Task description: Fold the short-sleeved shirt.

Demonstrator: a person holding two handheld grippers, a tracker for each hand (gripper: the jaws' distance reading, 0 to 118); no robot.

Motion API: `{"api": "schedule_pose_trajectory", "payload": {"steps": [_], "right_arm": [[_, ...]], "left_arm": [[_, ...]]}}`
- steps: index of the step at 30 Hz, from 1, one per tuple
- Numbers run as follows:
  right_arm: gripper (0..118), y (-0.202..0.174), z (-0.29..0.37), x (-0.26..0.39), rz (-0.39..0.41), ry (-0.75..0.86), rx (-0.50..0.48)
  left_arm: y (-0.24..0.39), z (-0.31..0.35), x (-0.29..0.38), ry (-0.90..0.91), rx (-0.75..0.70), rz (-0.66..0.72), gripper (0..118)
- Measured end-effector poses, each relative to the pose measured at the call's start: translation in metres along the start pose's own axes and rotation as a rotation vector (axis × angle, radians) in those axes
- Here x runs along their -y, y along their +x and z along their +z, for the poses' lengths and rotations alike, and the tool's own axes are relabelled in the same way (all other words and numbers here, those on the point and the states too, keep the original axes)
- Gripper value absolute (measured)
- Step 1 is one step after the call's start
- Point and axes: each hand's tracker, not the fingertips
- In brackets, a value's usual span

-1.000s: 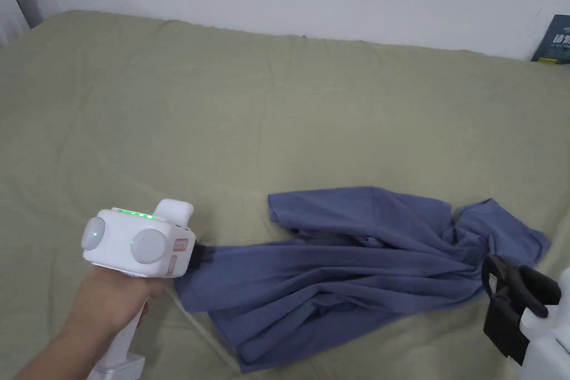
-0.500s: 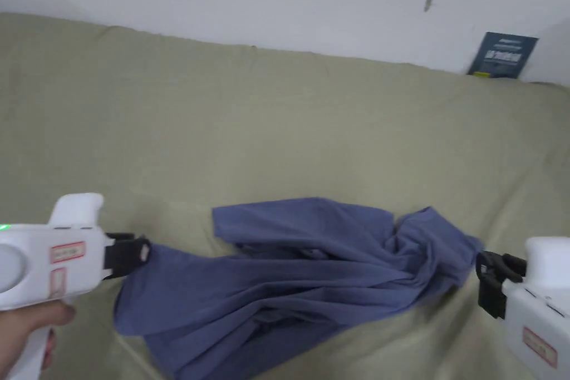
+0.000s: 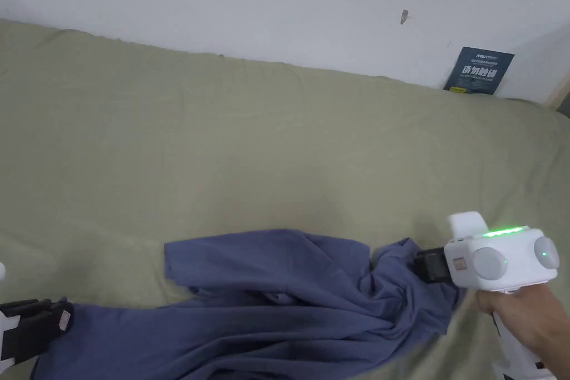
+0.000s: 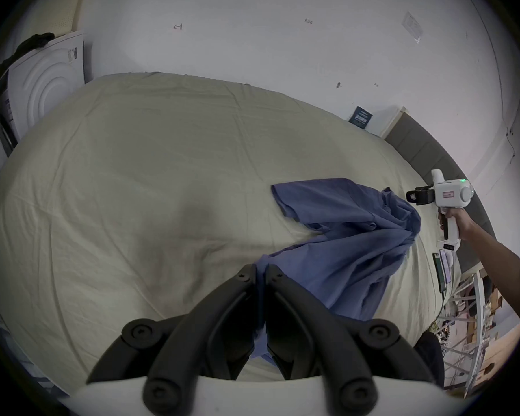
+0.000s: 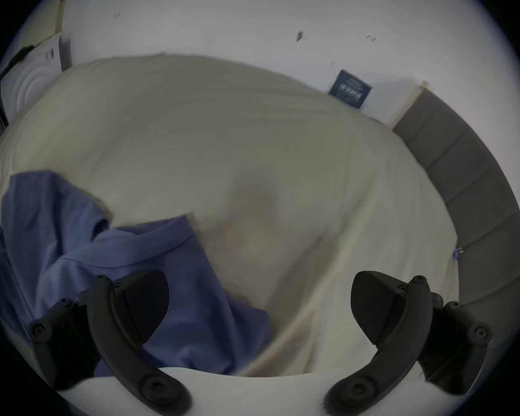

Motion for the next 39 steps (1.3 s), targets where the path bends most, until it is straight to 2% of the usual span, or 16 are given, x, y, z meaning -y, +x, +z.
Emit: {"api": "schedule_pose_trajectory", "payload": {"steps": [1, 2, 3, 4, 5, 7, 8, 10, 13, 16, 19, 21, 24, 28, 35, 39], "right_arm": [[116, -0.003, -0.002, 0.004, 0.015, -0.046, -0.025], [97, -0.004, -0.002, 0.010, -0.004, -0.053, -0.060], [78, 0.000, 0.006, 0.015, -0.073, 0.015, -0.158], [50, 0.003, 0.012, 0.017, -0.131, 0.018, -0.198], [7, 0.001, 0.022, 0.018, -0.171, 0.018, -0.223], [7, 0.001, 0.028, 0.023, -0.131, 0.019, -0.155], [6, 0.005, 0.032, 0.025, -0.151, 0.009, -0.194], [6, 0.005, 0.058, 0.026, -0.187, 0.059, -0.173], [6, 0.019, 0.103, 0.025, -0.296, 0.180, -0.216], [6, 0.029, 0.163, 0.018, -0.311, 0.300, -0.227], [6, 0.041, 0.220, 0.005, -0.327, 0.408, -0.193], [6, 0.039, 0.277, -0.003, -0.349, 0.475, -0.181], [6, 0.047, 0.337, -0.022, -0.336, 0.570, -0.180], [6, 0.068, 0.400, -0.056, -0.356, 0.694, -0.119], [6, 0.114, 0.497, -0.125, -0.396, 0.879, -0.018], [6, 0.131, 0.526, -0.153, -0.443, 0.922, -0.015]], "left_arm": [[0.000, -0.002, 0.001, 0.015, 0.000, -0.001, 2], [-0.001, -0.004, 0.001, 0.012, 0.004, -0.003, 2], [-0.001, -0.005, 0.002, 0.021, -0.019, -0.003, 2], [-0.001, -0.005, 0.002, 0.039, -0.013, -0.018, 2], [0.001, -0.006, 0.002, 0.042, -0.005, -0.022, 2], [0.003, -0.009, 0.001, 0.044, 0.033, -0.017, 2], [0.004, -0.007, 0.000, 0.055, 0.014, -0.013, 2], [0.009, -0.005, -0.003, 0.066, 0.017, -0.021, 1], [0.003, 0.005, -0.009, 0.140, 0.039, 0.004, 1], [0.006, 0.032, -0.026, 0.202, 0.052, 0.011, 0], [0.012, 0.063, -0.049, 0.277, 0.040, -0.013, 0], [0.028, 0.094, -0.070, 0.346, 0.042, -0.022, 0], [0.031, 0.127, -0.107, 0.439, 0.049, -0.011, 0], [0.038, 0.174, -0.167, 0.558, 0.018, -0.046, 0], [0.065, 0.260, -0.274, 0.741, -0.029, -0.062, 0], [0.085, 0.286, -0.311, 0.811, -0.062, -0.066, 0]]}}
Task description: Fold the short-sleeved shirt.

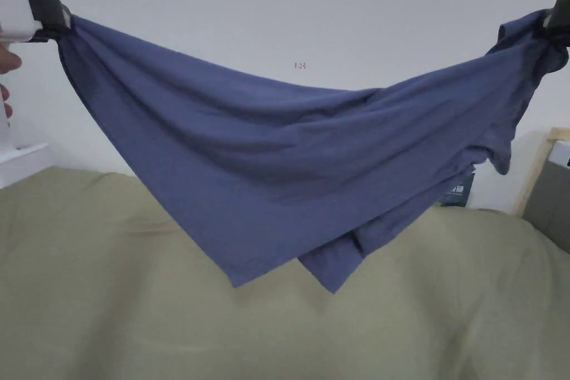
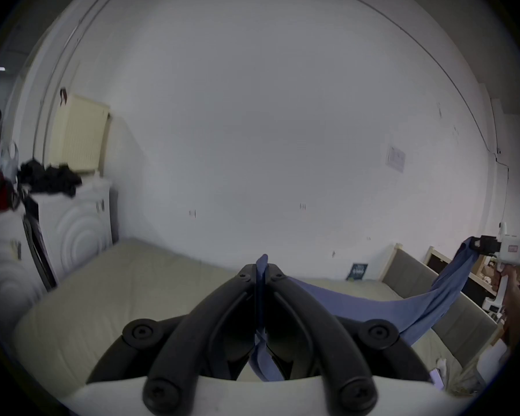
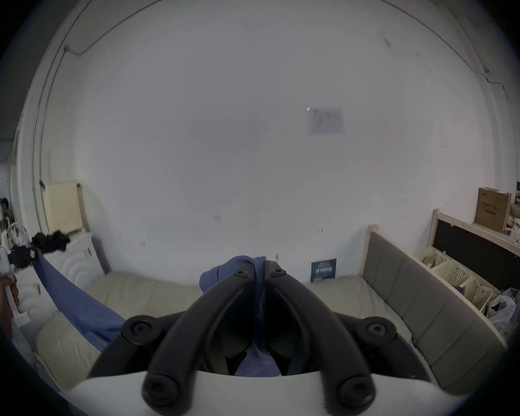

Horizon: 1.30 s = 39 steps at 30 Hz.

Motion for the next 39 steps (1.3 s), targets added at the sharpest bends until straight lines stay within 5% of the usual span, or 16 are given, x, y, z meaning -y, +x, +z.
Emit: {"api": "schedule_pose_trajectory", "payload": {"steps": [7, 20, 30, 33, 39], "right_arm": [[6, -0.002, -0.032, 0.011, -0.004, 0.007, 0.004], [7, 0.025, -0.087, 0.211, -0.132, -0.129, 0.024], [6, 0.056, 0.054, 0.280, -0.142, -0.203, -0.016], [7, 0.057, 0.109, 0.329, -0.053, -0.313, -0.019], [7, 0.055, 0.188, 0.464, -0.022, -0.570, -0.010]], "left_arm": [[0.008, -0.021, 0.002, -0.007, -0.017, 0.002, 0], [-0.039, -0.097, 0.205, -0.160, -0.048, 0.082, 0], [-0.070, 0.027, 0.257, -0.272, 0.040, 0.065, 0], [-0.076, 0.091, 0.291, -0.372, 0.045, 0.038, 0], [-0.091, 0.173, 0.393, -0.603, 0.006, -0.008, 1]]}}
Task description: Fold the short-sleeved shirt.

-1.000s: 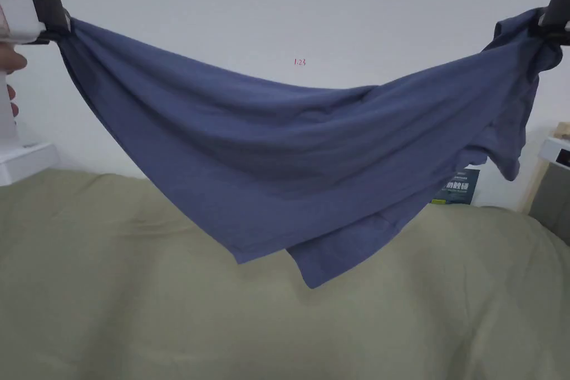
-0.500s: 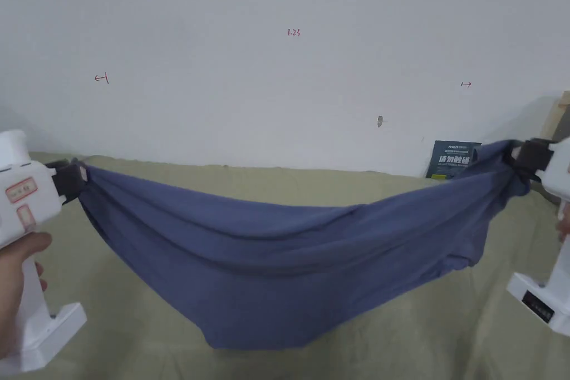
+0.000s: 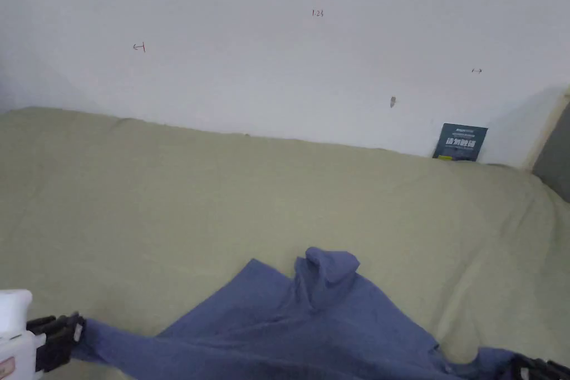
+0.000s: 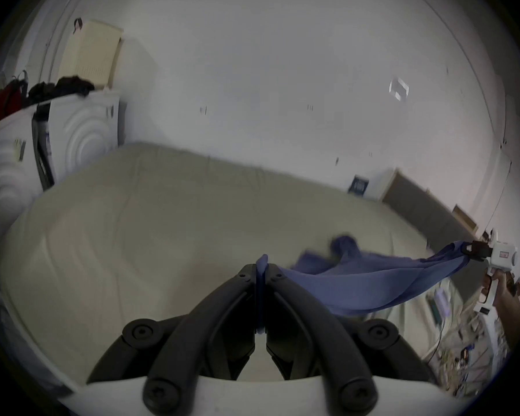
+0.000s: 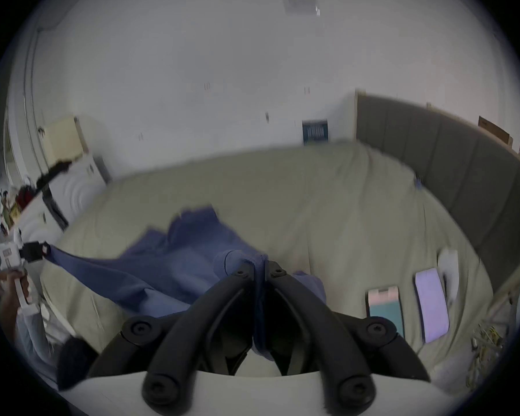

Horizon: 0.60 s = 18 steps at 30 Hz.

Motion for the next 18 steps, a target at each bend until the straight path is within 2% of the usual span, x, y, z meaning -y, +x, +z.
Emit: {"api": "schedule_pose_trajectory", "payload": {"steps": [1, 4, 6, 7, 8, 9, 10, 11, 12, 15, 18], "right_arm": [[7, 0.000, -0.005, 0.022, 0.001, -0.041, 0.009], [7, 0.003, -0.024, 0.067, -0.062, -0.112, 0.048], [8, 0.007, -0.025, 0.074, -0.076, -0.037, 0.062], [17, 0.008, -0.022, 0.073, -0.059, 0.018, 0.071], [61, 0.007, -0.017, 0.067, -0.060, 0.034, 0.090], [101, 0.006, -0.010, 0.058, -0.078, 0.013, 0.078], [118, 0.003, 0.002, 0.052, -0.095, 0.037, 0.044], [118, -0.008, 0.021, 0.043, -0.085, 0.132, -0.010], [118, -0.018, 0.036, 0.037, -0.074, 0.165, -0.025], [118, -0.060, 0.082, 0.025, -0.022, 0.222, -0.128], [117, -0.102, 0.100, 0.029, 0.052, 0.223, -0.192]], "left_arm": [[-0.003, -0.004, 0.019, -0.040, -0.024, 0.009, 1], [-0.015, -0.025, 0.060, -0.118, -0.038, 0.048, 1], [-0.008, -0.014, 0.058, -0.046, -0.027, 0.071, 1], [-0.007, -0.010, 0.056, -0.041, -0.029, 0.066, 5], [-0.004, -0.002, 0.050, -0.035, -0.042, 0.057, 24], [-0.002, 0.011, 0.044, -0.013, -0.038, 0.048, 64], [-0.006, 0.019, 0.042, 0.025, -0.022, 0.034, 105], [-0.004, 0.042, 0.039, 0.097, 0.018, 0.042, 118], [0.002, 0.058, 0.033, 0.145, 0.029, 0.066, 117], [0.007, 0.111, 0.038, 0.239, 0.023, -0.023, 118], [0.029, 0.139, 0.060, 0.251, -0.111, -0.073, 117]]}}
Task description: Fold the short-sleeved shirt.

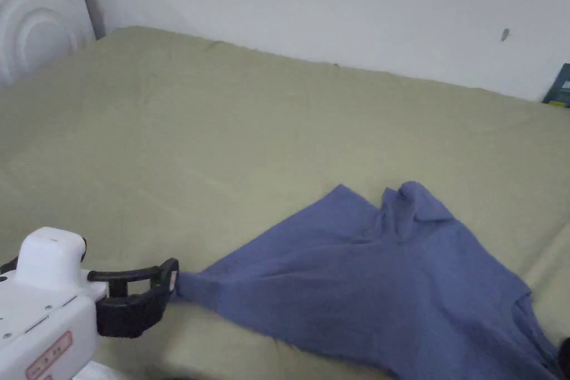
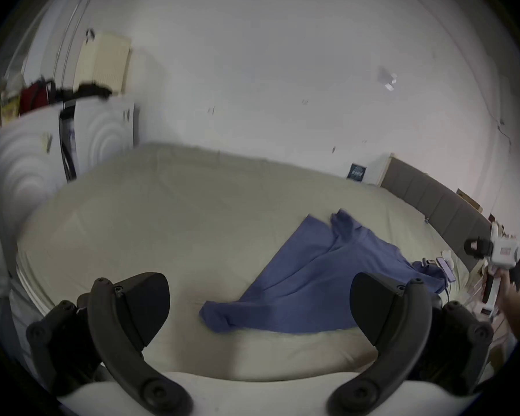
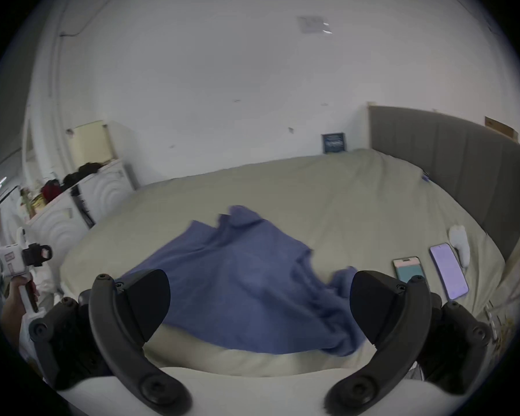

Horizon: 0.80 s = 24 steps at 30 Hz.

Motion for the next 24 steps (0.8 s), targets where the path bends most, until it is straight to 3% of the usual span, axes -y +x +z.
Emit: {"api": "schedule_pose_trajectory", "payload": {"steps": [3, 4, 6, 8, 13, 14, 16, 17, 19, 24], "right_arm": [[113, -0.038, 0.008, 0.004, 0.029, 0.010, -0.056], [97, -0.045, 0.007, 0.005, 0.034, 0.010, -0.049], [3, -0.054, 0.008, 0.009, 0.036, 0.020, -0.054], [0, -0.059, 0.004, 0.008, 0.027, -0.007, -0.112], [0, -0.068, -0.007, 0.004, 0.053, -0.034, -0.103], [0, -0.067, -0.008, 0.004, 0.056, -0.037, -0.101], [0, -0.066, -0.011, 0.003, 0.058, -0.052, -0.090], [0, -0.078, -0.017, 0.000, 0.055, -0.058, -0.087], [0, -0.077, -0.019, -0.002, 0.048, -0.068, -0.076], [0, -0.071, -0.029, -0.006, 0.039, -0.097, -0.044]], "left_arm": [[0.000, 0.006, 0.011, -0.105, -0.034, 0.002, 115], [-0.003, 0.004, 0.017, -0.137, -0.058, -0.011, 104], [-0.006, -0.006, 0.030, -0.148, -0.121, -0.104, 0], [-0.016, -0.022, 0.039, -0.230, -0.032, -0.038, 0], [-0.039, -0.080, 0.053, -0.296, 0.040, 0.016, 1], [-0.045, -0.093, 0.056, -0.323, 0.060, 0.036, 24], [-0.050, -0.125, 0.059, -0.401, 0.065, 0.033, 105], [-0.056, -0.136, 0.060, -0.338, 0.052, -0.009, 118], [-0.064, -0.158, 0.065, -0.405, 0.003, -0.045, 117], [-0.054, -0.200, 0.062, -0.445, 0.033, -0.063, 114]]}}
